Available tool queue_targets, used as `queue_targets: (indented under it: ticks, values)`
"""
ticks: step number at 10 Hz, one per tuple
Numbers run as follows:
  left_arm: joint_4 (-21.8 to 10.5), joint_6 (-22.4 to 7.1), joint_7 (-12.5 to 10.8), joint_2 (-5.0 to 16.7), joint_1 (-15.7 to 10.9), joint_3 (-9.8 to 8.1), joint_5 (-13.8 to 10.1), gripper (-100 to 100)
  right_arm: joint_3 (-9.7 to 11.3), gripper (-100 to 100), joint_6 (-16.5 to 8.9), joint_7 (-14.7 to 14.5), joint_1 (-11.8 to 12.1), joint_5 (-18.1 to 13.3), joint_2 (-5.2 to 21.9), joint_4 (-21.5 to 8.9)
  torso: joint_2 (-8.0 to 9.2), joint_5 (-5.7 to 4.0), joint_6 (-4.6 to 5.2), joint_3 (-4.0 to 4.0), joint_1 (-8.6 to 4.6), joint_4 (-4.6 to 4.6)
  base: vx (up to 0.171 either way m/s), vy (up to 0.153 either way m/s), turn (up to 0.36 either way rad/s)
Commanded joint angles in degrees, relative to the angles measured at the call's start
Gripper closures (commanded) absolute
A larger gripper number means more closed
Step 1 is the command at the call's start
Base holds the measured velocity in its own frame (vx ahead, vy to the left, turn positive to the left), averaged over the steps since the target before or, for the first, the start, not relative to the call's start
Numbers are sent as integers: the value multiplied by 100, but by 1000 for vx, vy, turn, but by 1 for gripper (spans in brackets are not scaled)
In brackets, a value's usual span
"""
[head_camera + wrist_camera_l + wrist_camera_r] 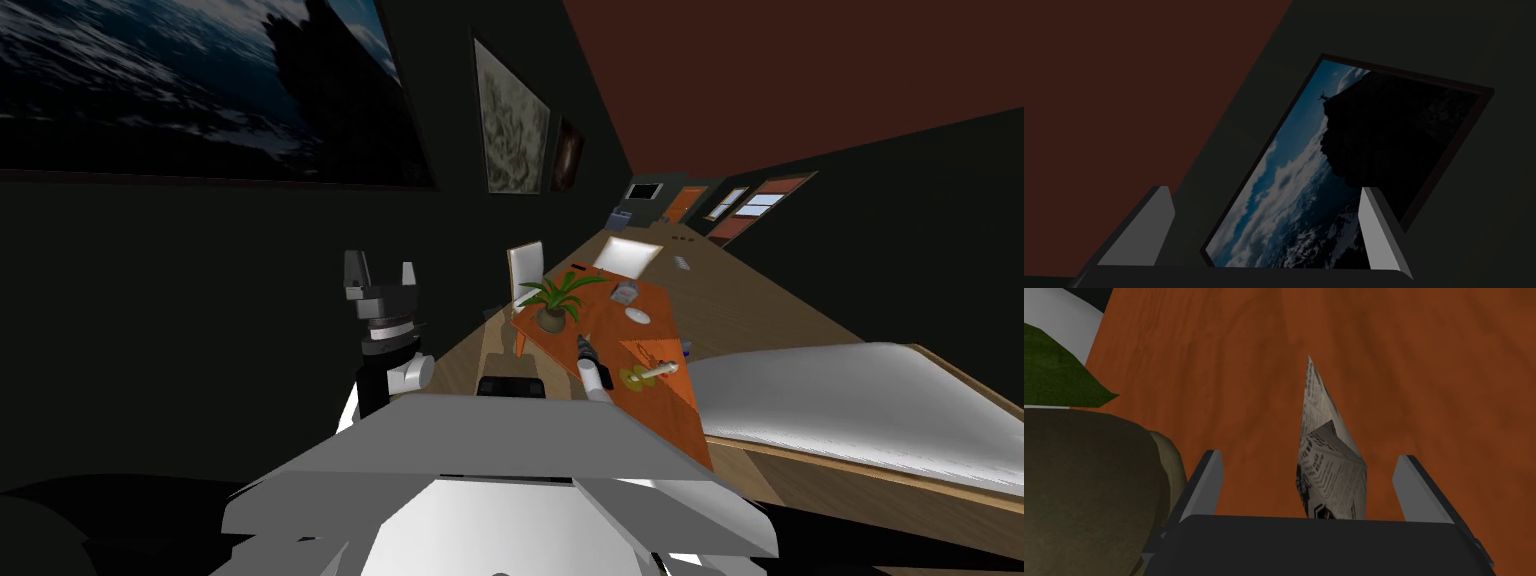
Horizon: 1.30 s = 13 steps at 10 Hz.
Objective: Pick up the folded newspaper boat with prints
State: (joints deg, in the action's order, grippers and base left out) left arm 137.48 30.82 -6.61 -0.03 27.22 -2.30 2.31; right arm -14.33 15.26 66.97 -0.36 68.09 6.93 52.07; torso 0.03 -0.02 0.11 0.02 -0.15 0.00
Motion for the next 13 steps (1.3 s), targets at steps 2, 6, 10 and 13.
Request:
queue_targets:
  ticks: [2, 6, 10, 13]
  values:
    - [0, 0, 0, 0, 0, 0, 0, 0, -10, 0, -28, -9, 11, 15, -13, 4, -2, 2, 0, -1, 5, 0, -1, -7, 5]
    - [0, 0, 0, 1, 1, -1, 0, 0, 432, -100, 312, -167, 705, 45, -391, 652, -32, -5, 0, -18, -31, -6, 76, -91, 8]
    - [0, 0, 0, 0, 1, -1, 0, 0, 763, -100, 565, -286, 1243, 69, -676, 1138, -31, -3, 0, -18, -17, -6, 84, -83, 5]
    - [0, 0, 0, 0, 1, 0, 0, 0, 984, -100, 734, -365, 1595, 86, -866, 1462, -25, -1, 0, -15, -8, -5, 58, -64, 4]
